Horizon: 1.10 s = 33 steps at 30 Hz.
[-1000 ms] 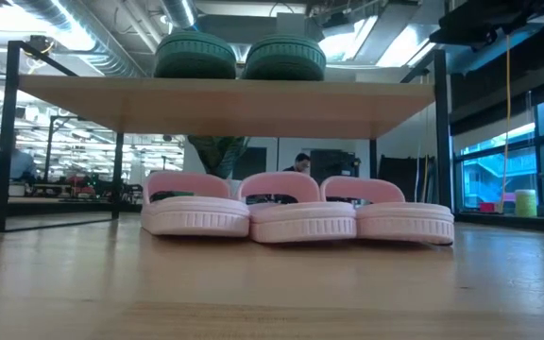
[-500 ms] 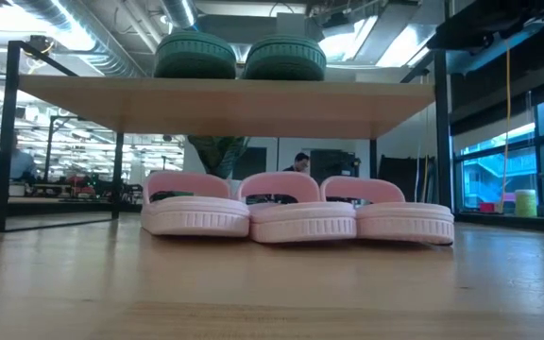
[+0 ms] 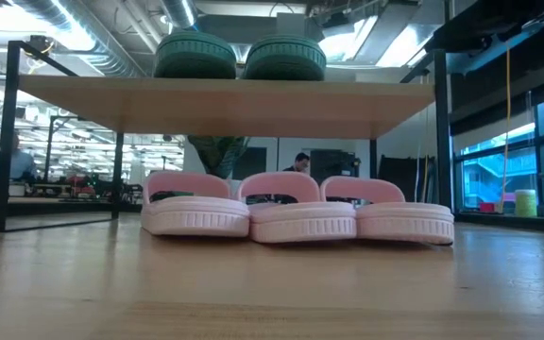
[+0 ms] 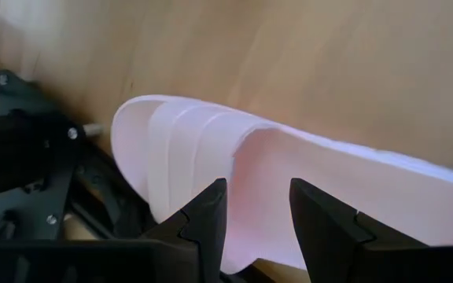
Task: Pick and place slides into the shelf
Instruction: Put the pink slide under the shelf
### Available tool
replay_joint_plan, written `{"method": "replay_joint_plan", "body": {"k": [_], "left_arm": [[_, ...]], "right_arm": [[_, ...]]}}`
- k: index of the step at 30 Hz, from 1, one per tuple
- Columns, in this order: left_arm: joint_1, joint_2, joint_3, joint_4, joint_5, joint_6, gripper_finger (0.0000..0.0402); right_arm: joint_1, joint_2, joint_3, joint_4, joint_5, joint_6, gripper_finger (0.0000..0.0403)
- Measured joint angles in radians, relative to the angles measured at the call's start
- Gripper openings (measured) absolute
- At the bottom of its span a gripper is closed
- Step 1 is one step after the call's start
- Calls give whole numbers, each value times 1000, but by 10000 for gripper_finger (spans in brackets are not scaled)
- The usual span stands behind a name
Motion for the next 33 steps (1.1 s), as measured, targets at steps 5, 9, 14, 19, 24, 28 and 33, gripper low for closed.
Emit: {"method": "replay_joint_plan", "body": {"k": [5,9,14,19,24,28,33], "left_arm": [[0,36,0,-31,10,-8,132],[-2,67,0,-46,19,-25,132],[-2,108,0,-81,80,-24,132],[-3,130,-1,-131,113,-19,132],[-4,129,-14,-128,113,5,132],[0,129,-14,-114,112,5,132],[2,128,-14,-108,111,5,132]], "right_arm": [[0,0,0,0,0,-1,220],[0,0,0,0,0,-1,220],[0,0,0,1,0,-2,220],[0,0,0,1,0,-2,220],[0,0,0,2,0,-6,220],[0,0,0,2,0,-25,220],[0,0,0,6,0,-29,220]]}}
